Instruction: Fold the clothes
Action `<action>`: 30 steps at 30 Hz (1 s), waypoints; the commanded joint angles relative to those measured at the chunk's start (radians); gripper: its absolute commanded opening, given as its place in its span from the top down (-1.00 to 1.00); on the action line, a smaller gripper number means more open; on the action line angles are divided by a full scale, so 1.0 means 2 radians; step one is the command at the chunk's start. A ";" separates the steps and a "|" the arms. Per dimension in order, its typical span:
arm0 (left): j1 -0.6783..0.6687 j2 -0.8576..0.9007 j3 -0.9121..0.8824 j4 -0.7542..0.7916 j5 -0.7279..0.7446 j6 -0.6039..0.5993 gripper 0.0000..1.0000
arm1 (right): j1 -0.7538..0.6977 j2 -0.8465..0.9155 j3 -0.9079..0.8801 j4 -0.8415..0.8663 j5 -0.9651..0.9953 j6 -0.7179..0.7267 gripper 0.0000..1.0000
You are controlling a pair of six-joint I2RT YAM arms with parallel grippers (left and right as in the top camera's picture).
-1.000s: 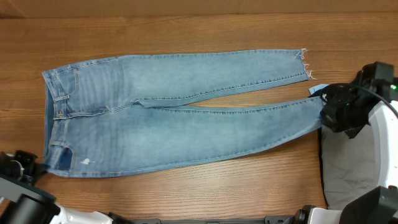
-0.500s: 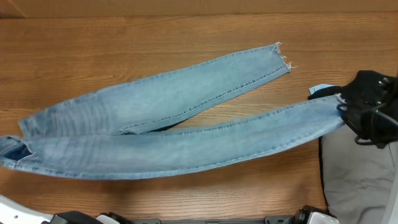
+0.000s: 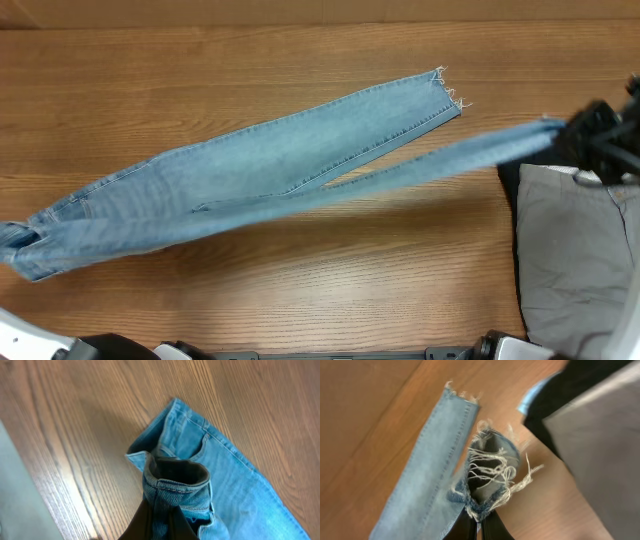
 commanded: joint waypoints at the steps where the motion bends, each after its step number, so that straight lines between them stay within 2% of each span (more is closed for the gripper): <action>1: -0.019 0.024 0.005 0.022 -0.019 -0.011 0.92 | 0.010 0.059 0.010 0.043 -0.025 0.018 0.92; 12: -0.089 0.099 0.000 0.096 -0.037 0.005 0.86 | 0.070 0.228 0.010 0.212 -0.036 0.078 0.92; 18: -0.131 0.155 0.000 0.113 -0.081 0.005 0.86 | 0.096 0.292 0.010 0.300 -0.035 0.118 0.92; 30: -0.141 0.178 0.000 0.134 -0.088 0.005 0.78 | 0.100 0.353 0.010 0.366 -0.037 0.157 0.92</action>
